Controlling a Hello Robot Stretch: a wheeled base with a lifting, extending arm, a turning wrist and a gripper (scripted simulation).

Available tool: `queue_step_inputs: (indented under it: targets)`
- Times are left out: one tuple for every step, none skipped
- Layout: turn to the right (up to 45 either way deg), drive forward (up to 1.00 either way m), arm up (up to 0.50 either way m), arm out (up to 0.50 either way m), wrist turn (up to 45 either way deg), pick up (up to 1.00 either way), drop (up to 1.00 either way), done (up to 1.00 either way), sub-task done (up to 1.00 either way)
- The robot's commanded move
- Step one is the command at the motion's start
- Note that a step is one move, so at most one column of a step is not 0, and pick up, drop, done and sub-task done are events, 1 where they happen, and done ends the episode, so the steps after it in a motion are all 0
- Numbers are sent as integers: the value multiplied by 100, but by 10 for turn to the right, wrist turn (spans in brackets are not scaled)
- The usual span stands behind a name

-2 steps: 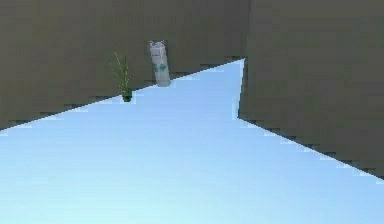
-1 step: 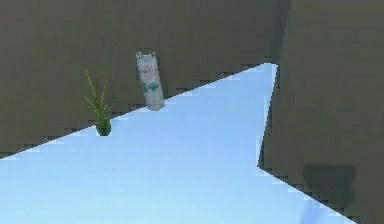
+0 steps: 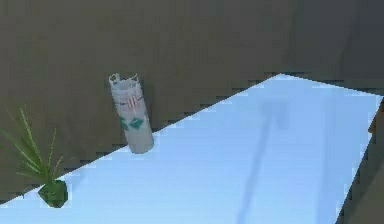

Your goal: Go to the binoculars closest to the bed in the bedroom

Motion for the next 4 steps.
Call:
queue_step_inputs:
  targets:
    - [0,90,0,0,0,0,0,0,0]
    - [360,0,0,0,0,0,0,0,0]
    - [0,25,0,0,0,0,0,0,0]
    - [90,0,0,0,0,0,0,0,0]
